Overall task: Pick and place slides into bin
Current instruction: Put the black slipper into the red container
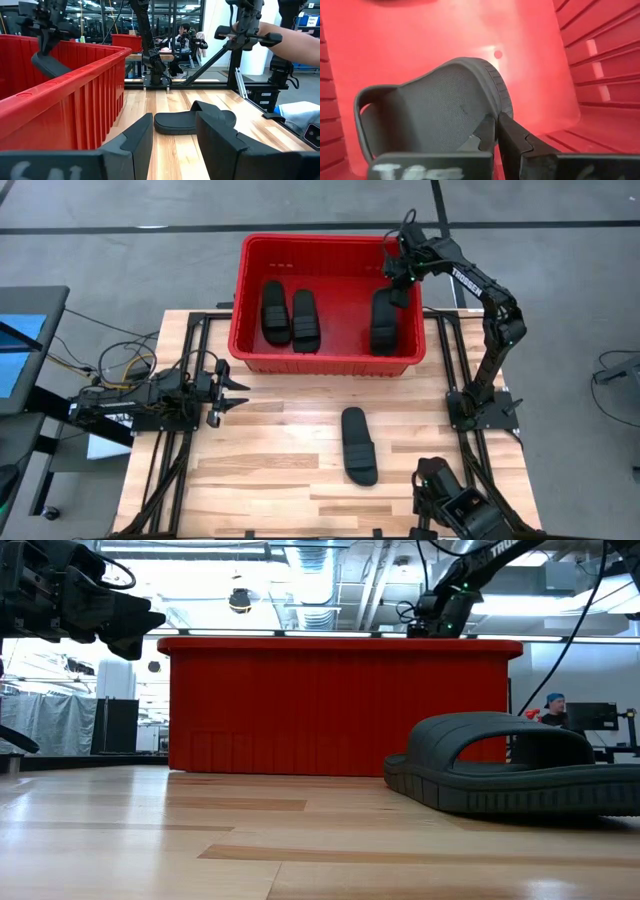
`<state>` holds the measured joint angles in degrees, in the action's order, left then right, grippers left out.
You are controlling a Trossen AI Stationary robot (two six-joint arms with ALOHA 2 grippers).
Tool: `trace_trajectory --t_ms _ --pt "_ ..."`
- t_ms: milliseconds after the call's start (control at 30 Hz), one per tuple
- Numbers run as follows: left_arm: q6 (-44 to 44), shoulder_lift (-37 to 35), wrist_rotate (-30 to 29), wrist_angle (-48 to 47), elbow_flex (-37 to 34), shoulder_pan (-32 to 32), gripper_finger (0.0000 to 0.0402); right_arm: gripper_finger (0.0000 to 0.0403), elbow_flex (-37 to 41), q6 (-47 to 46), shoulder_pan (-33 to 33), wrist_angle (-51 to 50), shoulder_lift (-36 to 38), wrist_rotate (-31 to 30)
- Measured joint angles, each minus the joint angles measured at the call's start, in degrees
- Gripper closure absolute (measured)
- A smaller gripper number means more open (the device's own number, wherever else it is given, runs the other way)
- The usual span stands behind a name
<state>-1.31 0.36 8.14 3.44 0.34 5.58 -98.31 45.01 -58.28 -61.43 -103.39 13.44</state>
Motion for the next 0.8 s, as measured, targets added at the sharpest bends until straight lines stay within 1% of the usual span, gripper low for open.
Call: trace_trajectory --t_ms 367,533,667,800 --pt "0.0 0.0 0.0 0.0 0.0 0.0 0.0262 0.0403 3.0 1.7 -0.4 2.5 0.0 -0.3" --pt "0.0 0.0 0.0 0.0 0.0 0.0 0.0262 0.0401 3.2 2.0 -0.4 2.4 0.0 -0.4" --pt "0.0 0.0 0.0 0.0 0.0 0.0 0.0262 0.0386 3.2 2.0 -0.4 2.4 0.0 -0.4" --pt "0.0 0.0 0.0 0.0 0.0 0.0 0.0262 0.0360 3.2 2.1 -0.2 2.4 0.0 -0.4"
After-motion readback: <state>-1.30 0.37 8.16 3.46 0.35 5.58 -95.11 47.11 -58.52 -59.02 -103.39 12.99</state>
